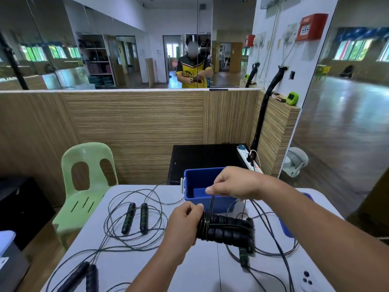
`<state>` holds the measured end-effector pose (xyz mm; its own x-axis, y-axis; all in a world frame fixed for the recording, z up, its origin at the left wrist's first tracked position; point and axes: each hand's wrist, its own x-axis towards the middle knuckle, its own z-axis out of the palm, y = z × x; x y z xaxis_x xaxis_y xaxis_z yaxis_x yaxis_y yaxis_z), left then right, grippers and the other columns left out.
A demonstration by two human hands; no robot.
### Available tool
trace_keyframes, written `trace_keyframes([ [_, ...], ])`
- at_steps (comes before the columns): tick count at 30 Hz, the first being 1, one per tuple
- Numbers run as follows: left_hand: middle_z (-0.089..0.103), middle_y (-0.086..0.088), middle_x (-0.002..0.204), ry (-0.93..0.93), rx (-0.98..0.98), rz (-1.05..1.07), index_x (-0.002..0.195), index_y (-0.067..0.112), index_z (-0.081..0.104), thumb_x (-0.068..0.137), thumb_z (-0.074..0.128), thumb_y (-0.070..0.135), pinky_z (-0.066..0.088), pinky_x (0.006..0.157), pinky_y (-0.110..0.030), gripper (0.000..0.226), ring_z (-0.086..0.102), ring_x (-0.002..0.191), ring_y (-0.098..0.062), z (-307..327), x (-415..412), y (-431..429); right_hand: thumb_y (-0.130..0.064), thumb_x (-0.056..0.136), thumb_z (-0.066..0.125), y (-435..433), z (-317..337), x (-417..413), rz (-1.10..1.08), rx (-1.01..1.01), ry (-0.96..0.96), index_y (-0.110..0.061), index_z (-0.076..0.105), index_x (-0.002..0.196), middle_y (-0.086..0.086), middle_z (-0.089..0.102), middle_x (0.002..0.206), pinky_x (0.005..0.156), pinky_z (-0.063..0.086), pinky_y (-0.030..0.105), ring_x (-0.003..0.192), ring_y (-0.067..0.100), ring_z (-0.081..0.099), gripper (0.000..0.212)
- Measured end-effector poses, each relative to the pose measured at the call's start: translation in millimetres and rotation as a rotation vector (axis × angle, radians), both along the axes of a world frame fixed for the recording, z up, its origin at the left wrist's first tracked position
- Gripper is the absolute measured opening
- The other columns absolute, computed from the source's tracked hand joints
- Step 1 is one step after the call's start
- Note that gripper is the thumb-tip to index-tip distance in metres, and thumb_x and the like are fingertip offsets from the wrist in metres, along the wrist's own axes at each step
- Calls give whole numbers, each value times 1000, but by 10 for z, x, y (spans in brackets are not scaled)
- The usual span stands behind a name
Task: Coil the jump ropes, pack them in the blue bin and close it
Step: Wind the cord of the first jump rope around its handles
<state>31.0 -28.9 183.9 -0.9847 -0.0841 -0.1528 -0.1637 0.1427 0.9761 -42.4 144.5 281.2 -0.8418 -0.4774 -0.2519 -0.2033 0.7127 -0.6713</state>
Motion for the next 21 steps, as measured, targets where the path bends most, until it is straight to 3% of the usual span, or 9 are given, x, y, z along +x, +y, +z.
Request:
trace_keyframes([
  [4, 46, 1, 60, 13, -4, 84, 71, 16, 46, 101, 56, 27, 29, 41, -23, 33, 39, 50, -15, -4, -20, -38, -34, 98, 58, -69, -111, 277, -175, -138, -53, -19, 61, 61, -8, 42, 48, 45, 27, 24, 45, 12, 33, 41],
  [10, 44, 3, 55, -5, 15, 204, 64, 17, 42, 97, 57, 27, 28, 44, -27, 38, 37, 55, -20, -59, -63, -44, -17, 91, 47, -194, -353, 802, -271, -382, -227, -14, 64, 75, 2, 47, 55, 43, 28, 23, 45, 13, 35, 24],
  [15, 43, -5, 59, 8, 49, 232, 70, 13, 42, 96, 56, 26, 28, 43, -28, 33, 36, 52, -20, -40, -67, 3, -17, 99, 43, -278, -677, 1100, -291, -536, -299, -12, 61, 82, 6, 52, 56, 43, 38, 24, 43, 15, 40, 25],
  [21, 46, -7, 60, -1, 97, 212, 77, 10, 48, 102, 53, 27, 30, 38, -25, 30, 38, 47, -18, 39, 0, 60, -40, 105, 37, -291, -1034, 1218, -271, -557, -313, -17, 58, 83, 7, 57, 59, 56, 48, 30, 51, 20, 48, 38],
])
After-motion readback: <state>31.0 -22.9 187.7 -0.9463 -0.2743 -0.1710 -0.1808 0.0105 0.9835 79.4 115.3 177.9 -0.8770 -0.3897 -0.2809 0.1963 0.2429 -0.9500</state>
